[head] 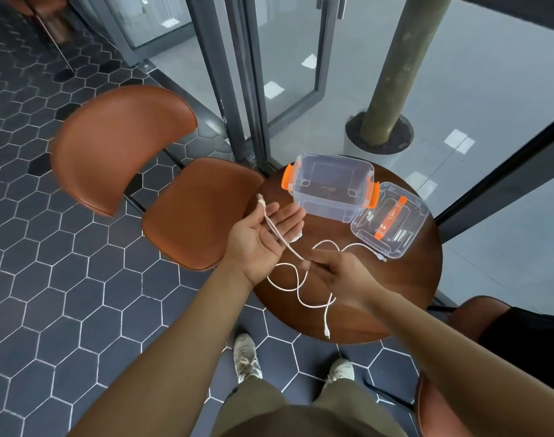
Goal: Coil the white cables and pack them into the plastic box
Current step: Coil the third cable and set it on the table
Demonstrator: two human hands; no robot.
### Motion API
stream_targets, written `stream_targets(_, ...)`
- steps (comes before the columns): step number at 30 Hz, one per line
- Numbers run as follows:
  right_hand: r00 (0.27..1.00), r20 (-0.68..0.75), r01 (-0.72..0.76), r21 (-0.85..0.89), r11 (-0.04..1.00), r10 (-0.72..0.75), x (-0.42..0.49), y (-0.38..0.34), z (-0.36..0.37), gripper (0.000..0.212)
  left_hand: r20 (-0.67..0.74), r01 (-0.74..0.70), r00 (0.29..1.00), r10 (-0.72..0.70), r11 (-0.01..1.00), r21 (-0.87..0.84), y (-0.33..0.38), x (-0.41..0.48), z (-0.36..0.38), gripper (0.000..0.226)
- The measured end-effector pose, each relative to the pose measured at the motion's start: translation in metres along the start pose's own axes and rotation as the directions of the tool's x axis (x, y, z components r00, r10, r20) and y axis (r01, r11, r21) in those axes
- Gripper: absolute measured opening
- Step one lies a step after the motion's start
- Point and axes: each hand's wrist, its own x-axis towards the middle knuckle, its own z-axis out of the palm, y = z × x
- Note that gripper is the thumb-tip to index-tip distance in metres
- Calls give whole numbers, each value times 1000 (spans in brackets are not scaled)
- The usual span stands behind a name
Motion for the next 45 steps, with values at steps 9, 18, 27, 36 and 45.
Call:
stream_targets(9,957,217,-170,-124,978,193,16,17,-22,44,111,232,930,-351,794,562,7,-23,1,38)
stream_targets(18,988,121,-61,-243,968,92,48,-41,-46,13,-95,155,980,-176,366,918,-10,-12,-18,44)
stream_targets(27,984,-161,-61,75,995,72,19,-47,-16,5,-99,151,988,-118,873,464,-29,-9,-24,41)
stream_targets(36,977,-212,-57,-382,922,-27,5,-23,5,14,-68,-13,997,24,989,149,-28,-10,-9,24)
stream_targets(45,976,-202,-167,-422,891,87,-9,11,-5,22,-94,-182,981,172,978,-106,14,-5,-12,30)
